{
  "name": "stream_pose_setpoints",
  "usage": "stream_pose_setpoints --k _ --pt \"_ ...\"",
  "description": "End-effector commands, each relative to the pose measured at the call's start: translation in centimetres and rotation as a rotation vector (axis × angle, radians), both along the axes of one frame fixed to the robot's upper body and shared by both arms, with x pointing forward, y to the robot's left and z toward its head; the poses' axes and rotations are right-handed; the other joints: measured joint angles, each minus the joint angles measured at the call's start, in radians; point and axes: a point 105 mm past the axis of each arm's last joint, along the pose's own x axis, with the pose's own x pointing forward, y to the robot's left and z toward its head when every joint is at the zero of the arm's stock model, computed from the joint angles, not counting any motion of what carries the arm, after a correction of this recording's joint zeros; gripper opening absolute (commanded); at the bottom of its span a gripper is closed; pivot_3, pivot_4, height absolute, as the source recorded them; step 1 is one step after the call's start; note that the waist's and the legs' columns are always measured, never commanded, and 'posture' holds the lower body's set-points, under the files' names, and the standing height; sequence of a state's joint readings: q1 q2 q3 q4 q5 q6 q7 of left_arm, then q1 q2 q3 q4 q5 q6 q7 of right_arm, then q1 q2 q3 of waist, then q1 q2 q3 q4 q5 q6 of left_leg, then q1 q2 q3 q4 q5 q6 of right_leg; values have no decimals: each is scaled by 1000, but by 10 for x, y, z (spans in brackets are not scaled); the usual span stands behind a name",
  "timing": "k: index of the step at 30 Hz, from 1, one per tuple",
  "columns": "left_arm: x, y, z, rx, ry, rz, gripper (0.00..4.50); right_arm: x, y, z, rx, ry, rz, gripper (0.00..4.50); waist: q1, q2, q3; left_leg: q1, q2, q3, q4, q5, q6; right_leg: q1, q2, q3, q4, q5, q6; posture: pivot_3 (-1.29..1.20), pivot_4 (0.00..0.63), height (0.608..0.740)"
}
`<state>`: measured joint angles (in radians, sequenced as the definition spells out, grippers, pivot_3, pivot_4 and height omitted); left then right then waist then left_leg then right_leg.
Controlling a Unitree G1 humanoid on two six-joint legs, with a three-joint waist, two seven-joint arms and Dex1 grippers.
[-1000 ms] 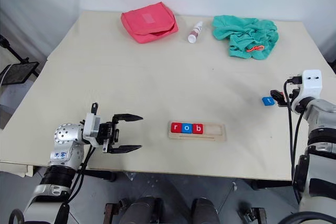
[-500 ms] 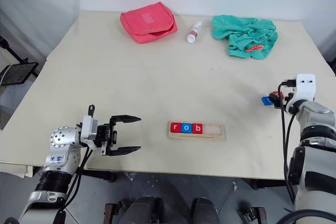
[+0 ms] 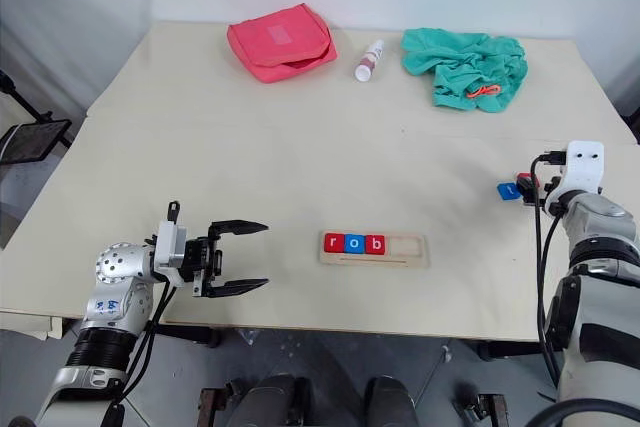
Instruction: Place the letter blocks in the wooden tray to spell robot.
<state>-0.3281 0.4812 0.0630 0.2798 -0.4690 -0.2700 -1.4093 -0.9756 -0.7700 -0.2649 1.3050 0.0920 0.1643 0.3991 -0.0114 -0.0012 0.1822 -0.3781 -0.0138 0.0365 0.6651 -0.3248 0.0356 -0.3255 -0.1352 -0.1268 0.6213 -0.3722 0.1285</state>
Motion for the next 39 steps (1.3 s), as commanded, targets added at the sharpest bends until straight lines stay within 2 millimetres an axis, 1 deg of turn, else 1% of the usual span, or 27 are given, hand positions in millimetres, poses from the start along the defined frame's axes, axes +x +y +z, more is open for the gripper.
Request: stream_pose_setpoints --k 1,6,14,24,34,37,39 --pt "-2 3 9 -13 -42 10 4500 3 1 8 2 -14 2 4459 0 0 0 0 0 0 0 0 0 0 0 0 0 0 0 0 150 740" --pt "-3 3 9 -12 -41 13 4500 4 3 3 -4 10 1 4459 -5 0 0 0 0 0 0 0 0 0 0 1 0 0 0 0 150 740" --pt "-3 2 10 -15 -44 18 4500 3 4 -1 40 16 -33 4459 -12 0 0 0 0 0 0 0 0 0 0 6 0 0 0 0 150 740" --pt "-3 -1 9 -21 -47 16 4500 2 3 -3 8 41 -16 4459 -16 0 0 0 0 0 0 0 0 0 1 7 0 0 0 0 150 740" --pt "-1 -4 9 -30 -46 15 4500 6 10 4 2 20 34 4459 -16 0 0 0 1 0 0 0 0 0 1 8 0 0 0 0 150 740" --pt "-1 -5 8 -32 -45 14 4500 8 8 12 -12 -13 36 4459 -16 0 0 0 1 0 0 0 0 0 1 8 0 0 0 0 150 740" --pt "0 -6 8 -35 -45 14 4500 10 9 23 -26 -60 46 4459 -16 0 0 0 1 0 0 0 0 0 1 8 0 0 0 0 150 740"
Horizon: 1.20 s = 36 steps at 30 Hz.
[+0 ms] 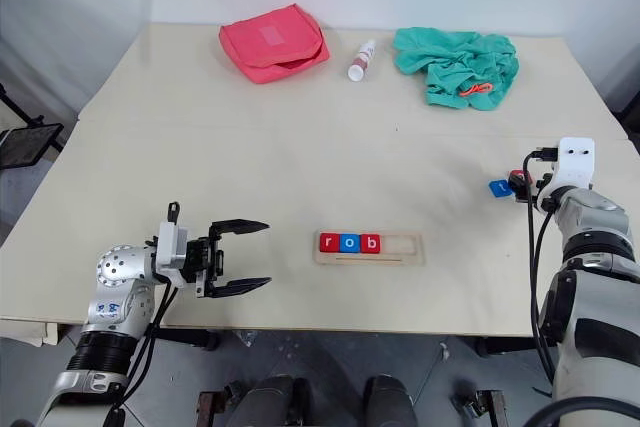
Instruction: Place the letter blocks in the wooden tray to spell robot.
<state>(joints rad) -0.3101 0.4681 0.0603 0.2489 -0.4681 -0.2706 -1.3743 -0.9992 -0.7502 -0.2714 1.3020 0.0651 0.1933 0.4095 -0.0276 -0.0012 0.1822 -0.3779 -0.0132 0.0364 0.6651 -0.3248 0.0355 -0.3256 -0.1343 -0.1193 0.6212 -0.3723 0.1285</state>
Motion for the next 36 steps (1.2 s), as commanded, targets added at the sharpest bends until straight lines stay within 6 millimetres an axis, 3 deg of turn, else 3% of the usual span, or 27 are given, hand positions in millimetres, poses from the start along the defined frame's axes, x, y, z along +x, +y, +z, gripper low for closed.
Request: stream_pose_setpoints --k 1,10,18,29,36 --pt "1 -3 8 -16 -37 -4 4500 5 -1 26 -32 -95 20 4459 0 0 0 0 0 0 0 0 0 0 0 0 0 0 0 0 150 740" --pt "-1 -5 5 -28 -30 -1 4500 3 -8 51 -53 -264 10 4459 1 2 1 0 0 0 0 0 0 0 0 0 0 0 0 0 150 740" --pt "-3 -7 4 -40 -24 6 4500 -15 -14 55 -62 -371 -20 4459 3 2 1 0 0 0 0 0 0 0 0 0 0 0 0 0 150 740" --pt "-1 -8 3 -47 -17 7 4500 -67 6 24 -29 -383 -47 4459 18 4 1 0 0 0 0 0 0 -1 0 2 0 0 0 0 150 740" --pt "1 -9 4 -45 -17 -3 4500 -69 5 9 -8 -345 -66 4459 24 4 1 1 0 1 0 0 0 -1 0 3 0 0 0 0 150 740"
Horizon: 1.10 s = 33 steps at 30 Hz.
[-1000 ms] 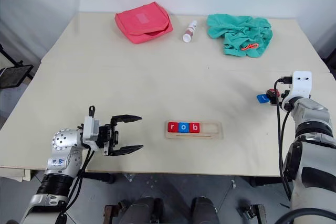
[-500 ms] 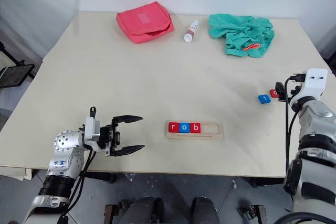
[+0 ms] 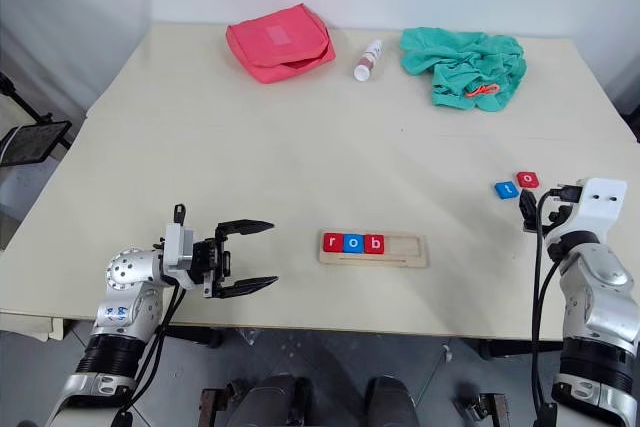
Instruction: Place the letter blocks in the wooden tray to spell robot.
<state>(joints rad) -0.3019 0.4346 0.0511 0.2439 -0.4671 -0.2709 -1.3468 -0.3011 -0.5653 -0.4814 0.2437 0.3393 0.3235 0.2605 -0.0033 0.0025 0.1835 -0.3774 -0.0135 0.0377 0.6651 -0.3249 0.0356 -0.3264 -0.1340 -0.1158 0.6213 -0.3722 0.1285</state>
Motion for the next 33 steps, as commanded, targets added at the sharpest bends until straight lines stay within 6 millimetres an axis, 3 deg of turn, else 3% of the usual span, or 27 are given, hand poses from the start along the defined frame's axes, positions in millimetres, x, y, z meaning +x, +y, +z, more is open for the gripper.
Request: stream_pose_setpoints --k 1,10,16,33 --pt "1 -2 6 -7 -28 -13 4500 4 -11 12 -2 -42 -30 4459 0 0 0 0 0 0 0 0 0 0 0 0 0 0 0 0 150 740" --pt "0 -3 6 -5 -27 -19 4500 35 -33 22 11 -6 -44 4459 -3 1 0 1 0 1 -1 0 0 0 0 0 0 0 0 0 150 740" --pt "-4 -1 5 -6 -28 -10 4500 52 -30 19 13 61 3 4459 -3 1 0 0 0 1 -1 0 0 0 0 -1 0 0 0 0 150 740" --pt "-8 0 5 -9 -26 11 4500 64 -33 27 50 105 -36 4459 -4 1 1 0 0 1 -1 0 0 0 0 -1 0 0 0 0 150 740"
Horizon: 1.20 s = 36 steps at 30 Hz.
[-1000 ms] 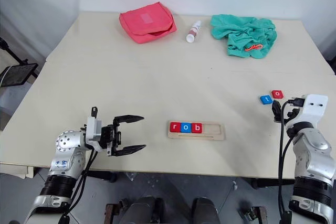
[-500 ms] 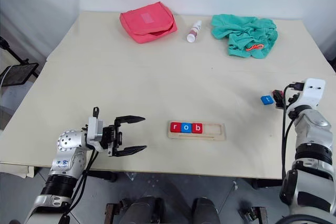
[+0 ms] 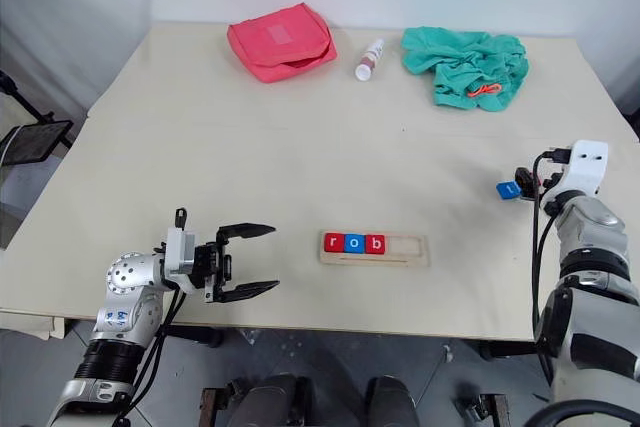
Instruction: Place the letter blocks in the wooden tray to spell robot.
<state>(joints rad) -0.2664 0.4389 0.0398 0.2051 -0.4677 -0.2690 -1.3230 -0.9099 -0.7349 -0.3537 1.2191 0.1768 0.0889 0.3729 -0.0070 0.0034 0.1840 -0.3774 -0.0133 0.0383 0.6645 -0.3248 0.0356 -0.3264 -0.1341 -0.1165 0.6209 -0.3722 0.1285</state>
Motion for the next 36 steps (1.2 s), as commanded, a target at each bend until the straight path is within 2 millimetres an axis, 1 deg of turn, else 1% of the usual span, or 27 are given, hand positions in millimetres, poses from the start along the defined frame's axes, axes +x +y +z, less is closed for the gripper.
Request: stream_pose_setpoints --k 1,12,19,25,31,34,36 --pt "-2 2 7 -10 -31 4 4500 -2 -10 14 -2 -2 -28 4459 0 0 0 0 0 0 0 0 0 0 0 0 0 0 0 0 150 740" --pt "-1 1 8 -13 -32 9 4500 -4 -11 9 -2 82 -23 4459 0 0 0 0 0 0 0 0 0 0 0 0 0 0 0 0 150 740" --pt "0 1 8 -13 -32 10 4500 -7 -14 -1 12 140 -45 4459 0 0 0 0 0 0 0 0 0 0 0 0 0 0 0 0 150 740" --pt "0 1 8 -11 -33 11 4500 -5 -4 -6 41 171 9 4459 0 0 0 0 0 0 0 0 0 0 0 0 0 0 0 0 150 740" --pt "0 1 8 -11 -34 14 4500 -4 -1 -7 68 180 20 4459 -1 0 0 0 0 0 0 0 0 0 0 0 0 0 0 0 150 740" --pt "0 1 8 -11 -35 17 4500 -5 -4 -10 62 189 -9 3865 -1 0 0 0 0 0 0 0 0 0 0 0 0 0 0 0 150 740" --pt "0 1 8 -12 -35 18 4500 -6 -5 -10 68 186 -16 3201 -1 0 0 0 0 0 0 0 0 0 0 0 0 0 0 0 150 740"
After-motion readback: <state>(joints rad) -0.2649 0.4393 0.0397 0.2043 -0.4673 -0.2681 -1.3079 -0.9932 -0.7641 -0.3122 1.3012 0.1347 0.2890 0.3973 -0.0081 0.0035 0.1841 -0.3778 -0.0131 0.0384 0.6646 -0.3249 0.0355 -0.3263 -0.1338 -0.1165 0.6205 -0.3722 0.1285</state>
